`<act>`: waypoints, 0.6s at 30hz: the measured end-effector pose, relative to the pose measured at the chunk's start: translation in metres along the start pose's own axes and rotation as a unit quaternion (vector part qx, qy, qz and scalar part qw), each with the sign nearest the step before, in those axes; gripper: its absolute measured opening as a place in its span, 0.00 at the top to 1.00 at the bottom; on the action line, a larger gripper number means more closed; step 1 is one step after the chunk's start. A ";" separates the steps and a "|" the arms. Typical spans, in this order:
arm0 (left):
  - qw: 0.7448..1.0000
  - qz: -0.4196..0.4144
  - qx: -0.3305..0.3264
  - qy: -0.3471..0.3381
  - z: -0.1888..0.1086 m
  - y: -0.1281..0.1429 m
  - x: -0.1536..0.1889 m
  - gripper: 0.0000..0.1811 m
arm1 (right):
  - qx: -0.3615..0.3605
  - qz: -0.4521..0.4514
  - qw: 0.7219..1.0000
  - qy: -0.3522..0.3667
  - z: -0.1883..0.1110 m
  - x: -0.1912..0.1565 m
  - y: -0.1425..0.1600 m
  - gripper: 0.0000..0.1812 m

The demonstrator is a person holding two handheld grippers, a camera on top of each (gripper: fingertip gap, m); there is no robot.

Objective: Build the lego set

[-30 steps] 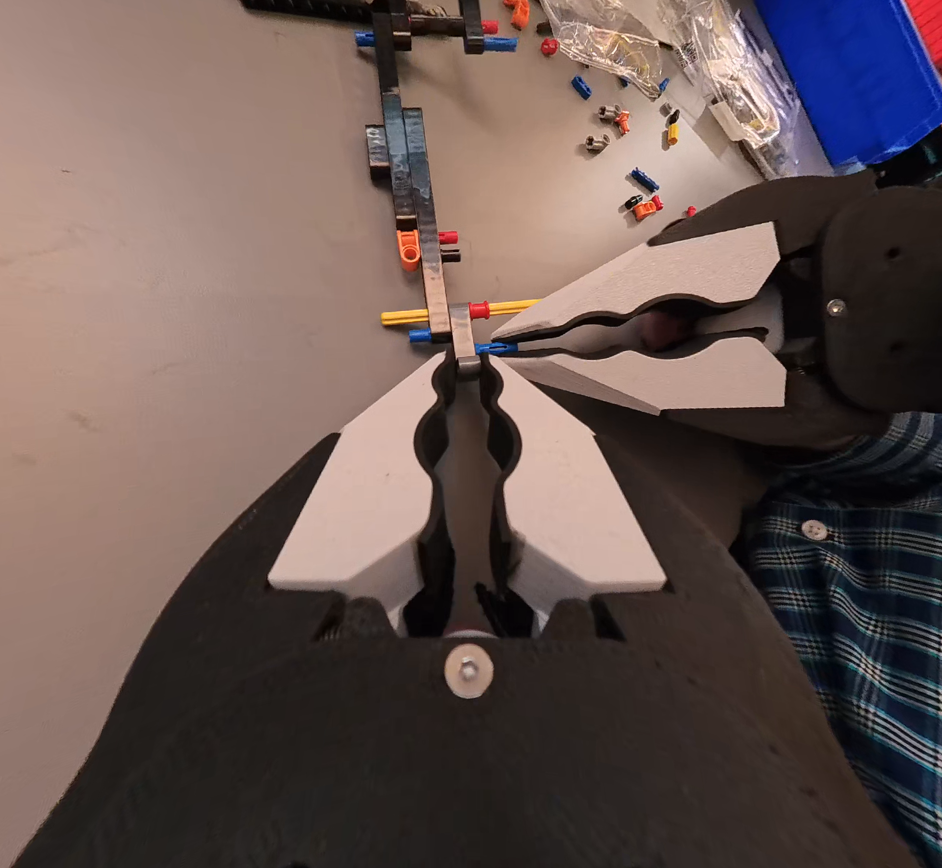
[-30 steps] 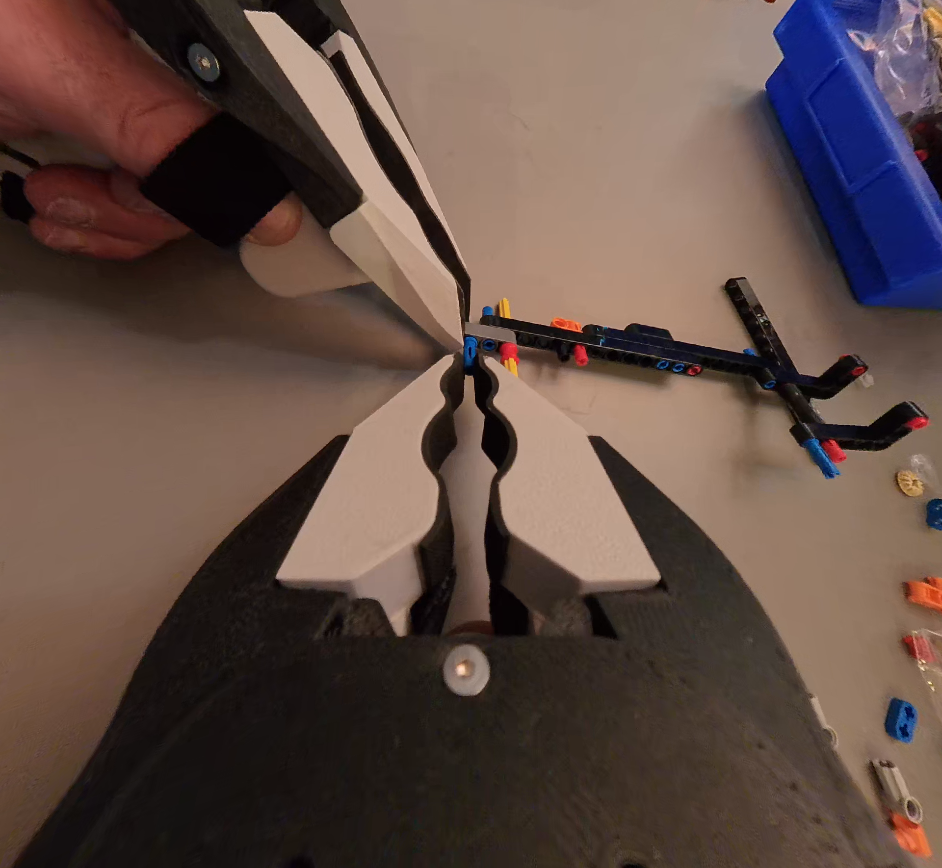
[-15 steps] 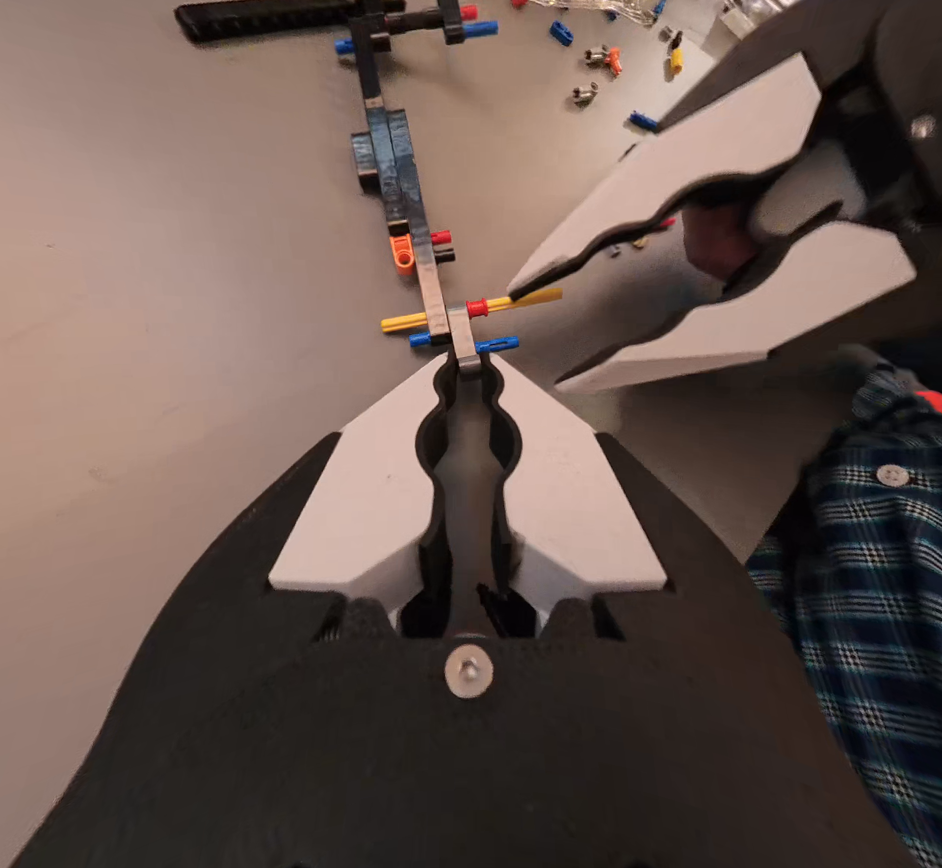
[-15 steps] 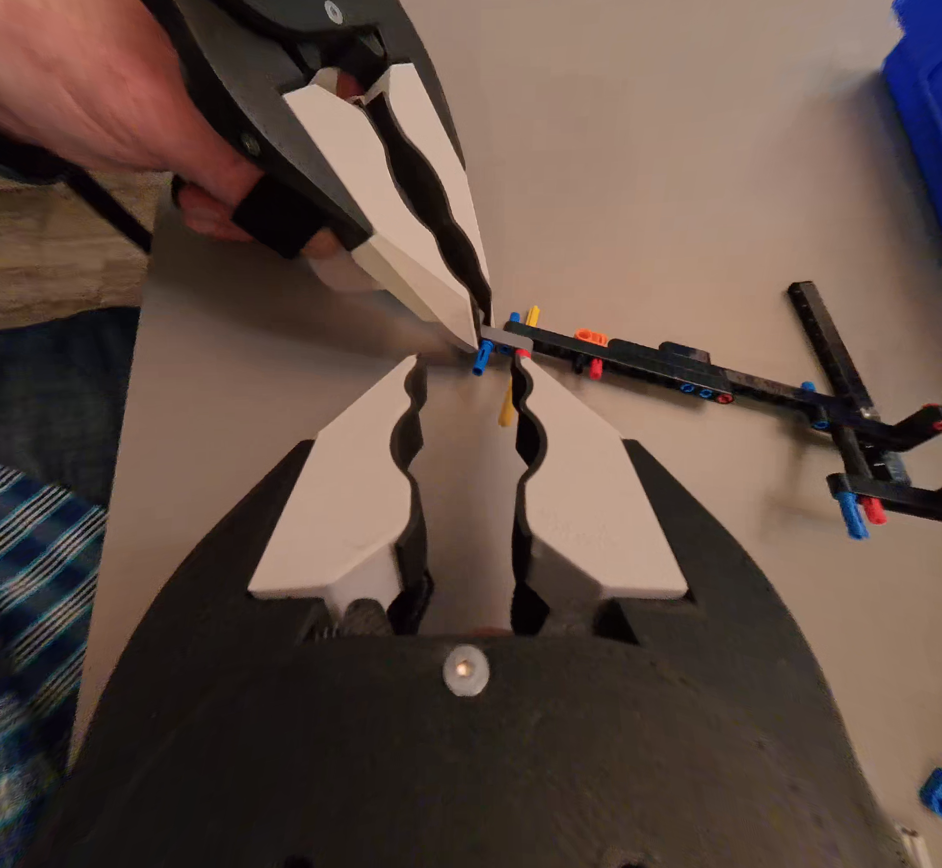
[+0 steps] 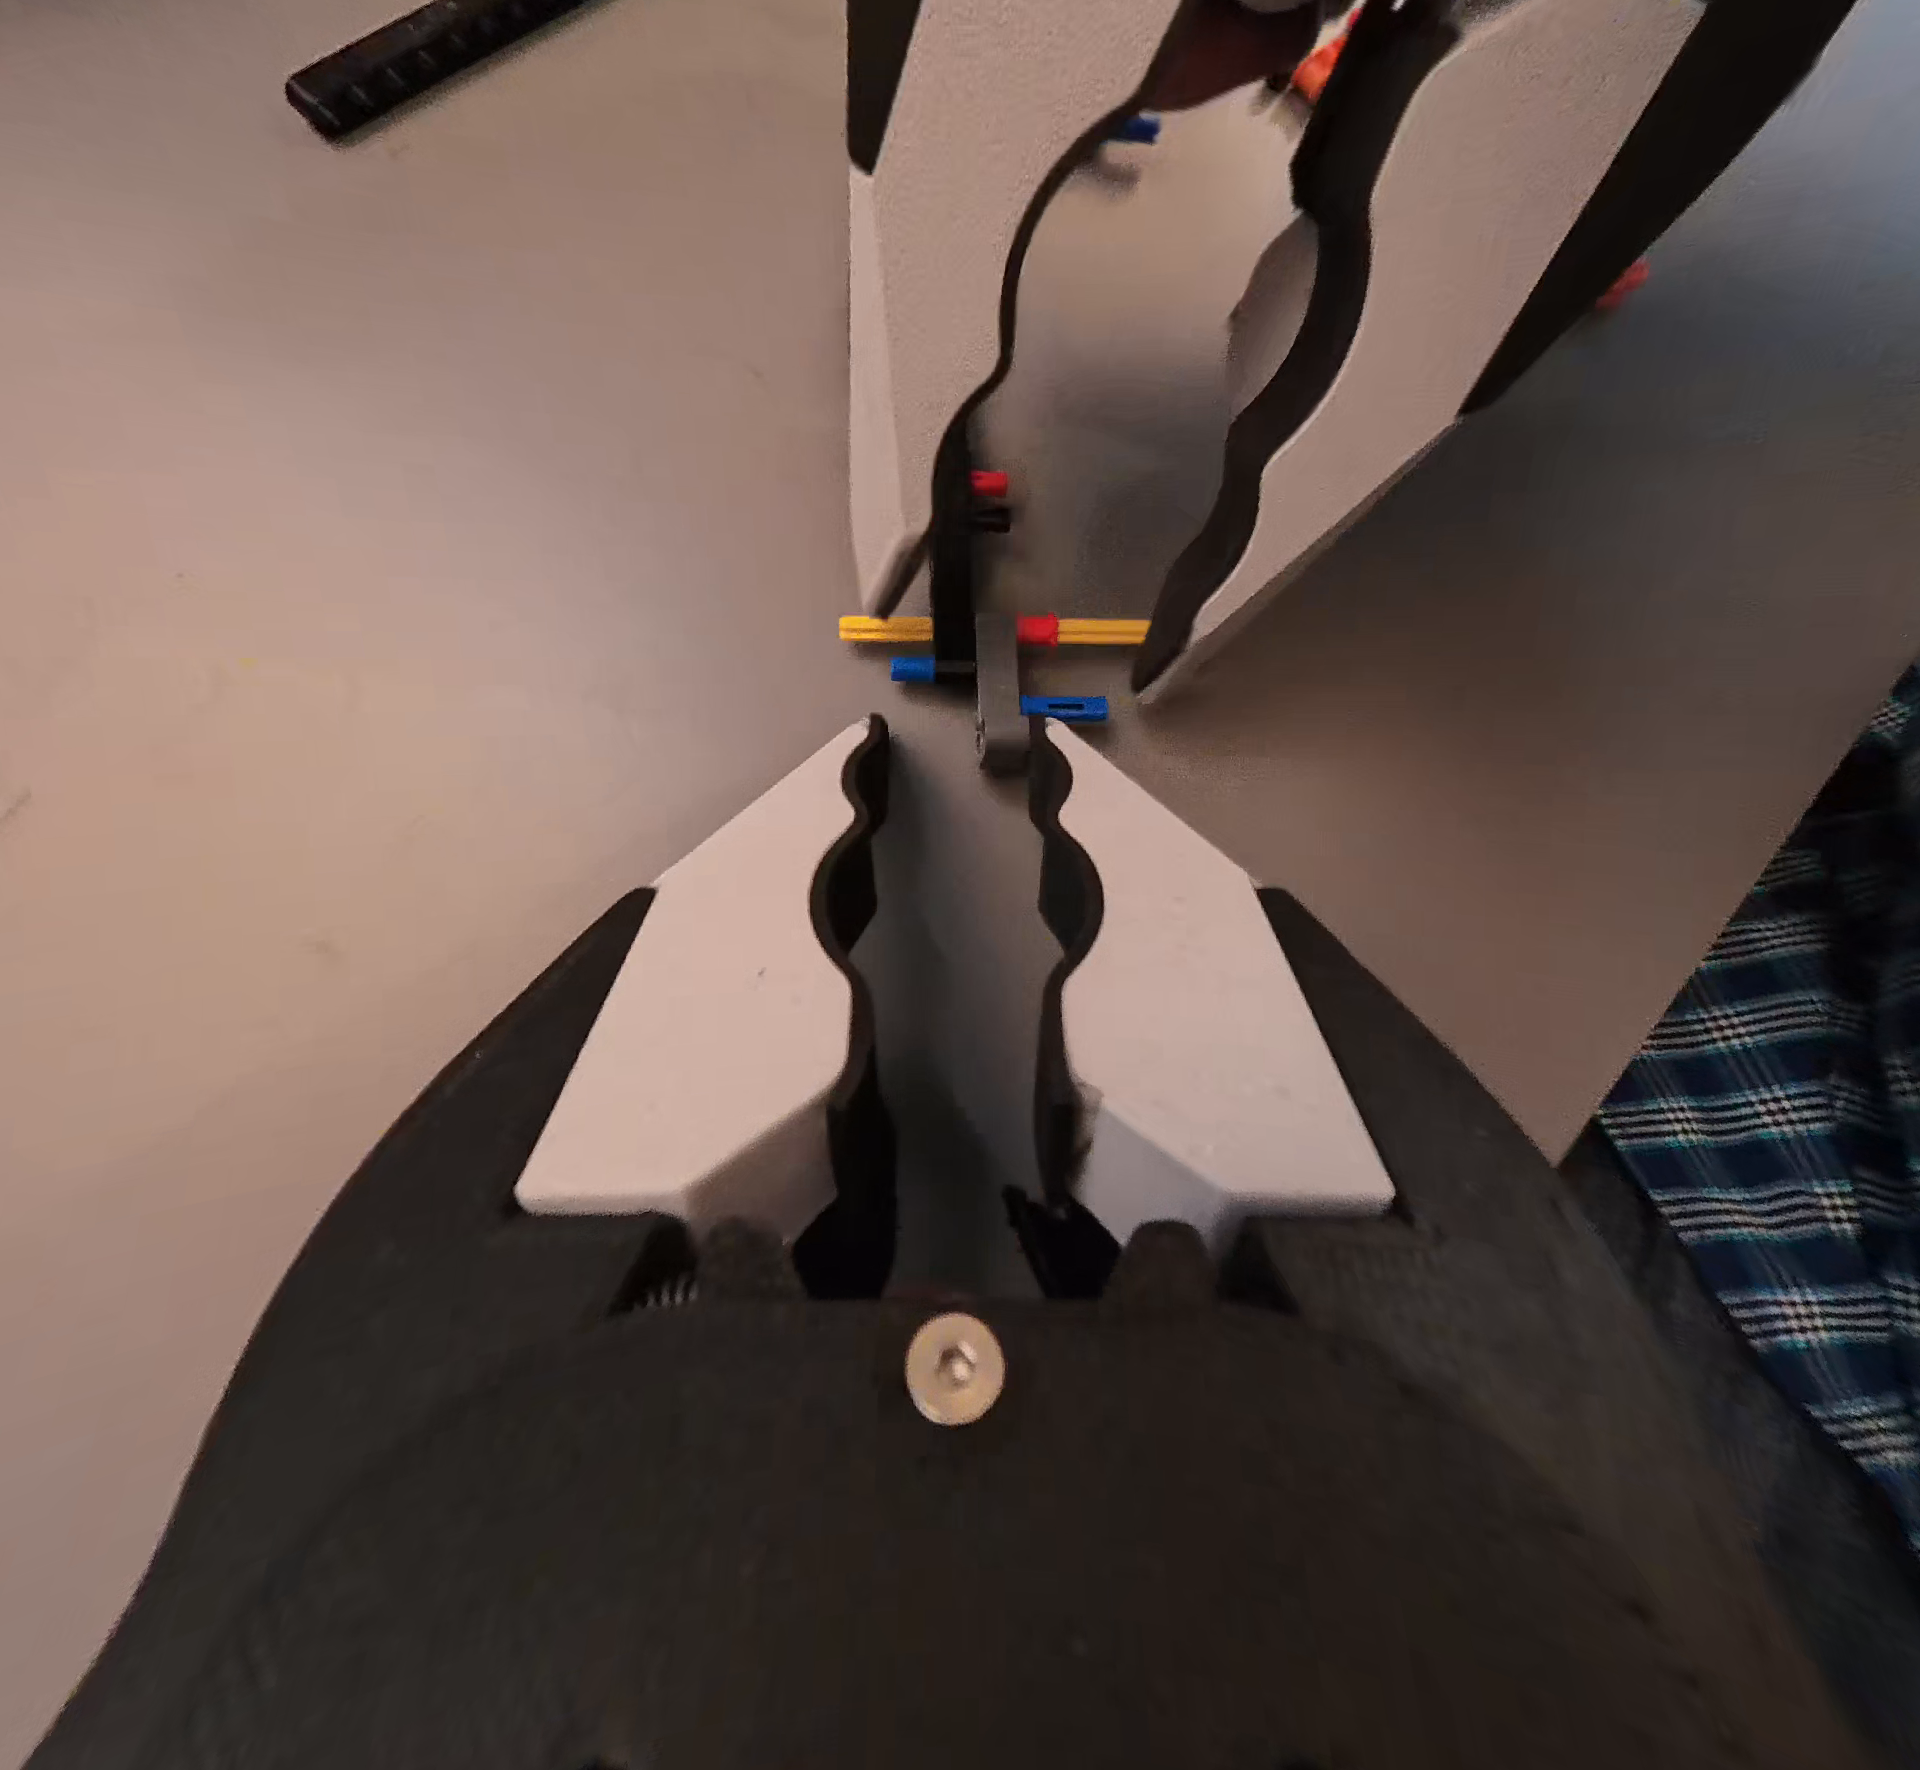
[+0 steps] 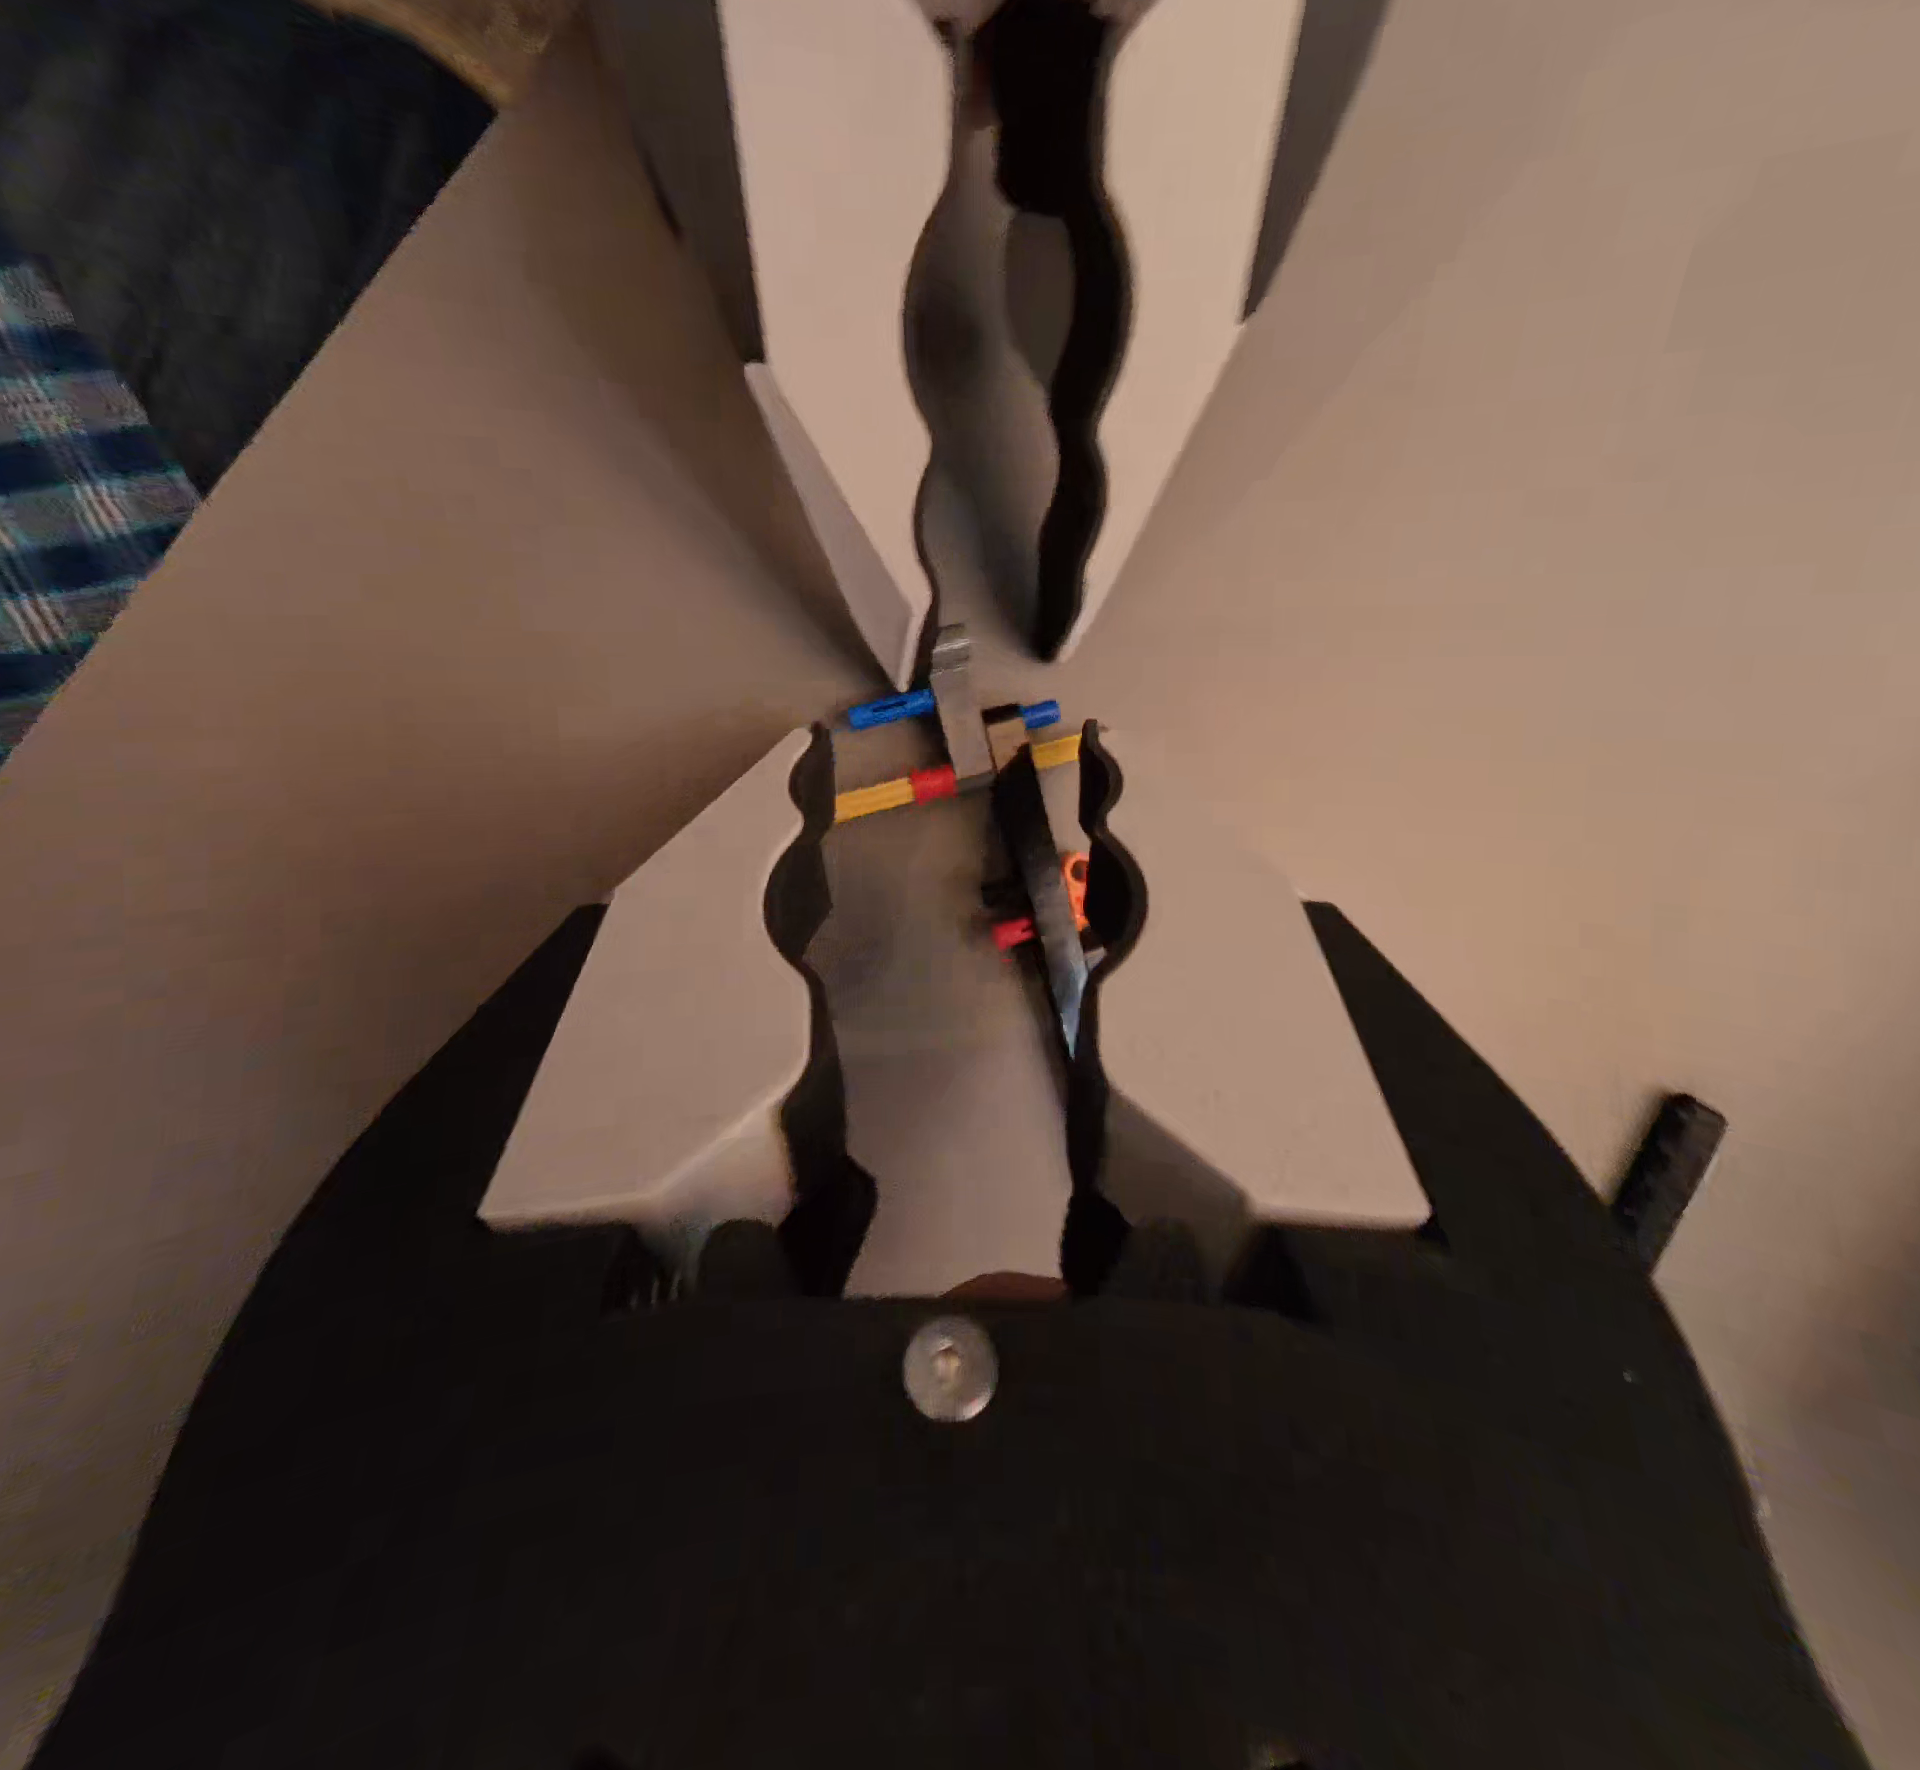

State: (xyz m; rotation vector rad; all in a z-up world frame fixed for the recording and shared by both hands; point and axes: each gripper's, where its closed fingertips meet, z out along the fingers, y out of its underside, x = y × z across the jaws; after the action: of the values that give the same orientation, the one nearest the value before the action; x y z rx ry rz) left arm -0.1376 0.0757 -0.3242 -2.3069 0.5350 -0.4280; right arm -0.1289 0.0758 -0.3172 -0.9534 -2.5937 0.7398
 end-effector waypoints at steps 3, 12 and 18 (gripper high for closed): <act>1.000 0.012 0.001 0.004 -0.001 0.002 0.003 0.88 | 0.008 -0.025 0.999 -0.028 0.000 -0.007 -0.004 0.76; 1.000 0.022 -0.003 0.022 0.001 0.002 0.008 0.96 | -0.017 -0.072 0.996 -0.049 0.013 -0.008 -0.005 0.84; 0.999 0.025 -0.003 0.027 0.002 0.002 0.008 0.97 | -0.012 -0.082 0.994 -0.072 0.012 -0.008 -0.002 0.86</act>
State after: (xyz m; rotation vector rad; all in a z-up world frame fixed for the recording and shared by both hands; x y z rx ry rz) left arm -0.1307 0.0720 -0.3254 -2.2881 0.6209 -0.4665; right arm -0.1294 0.0650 -0.3262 -0.7058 -2.7710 0.7603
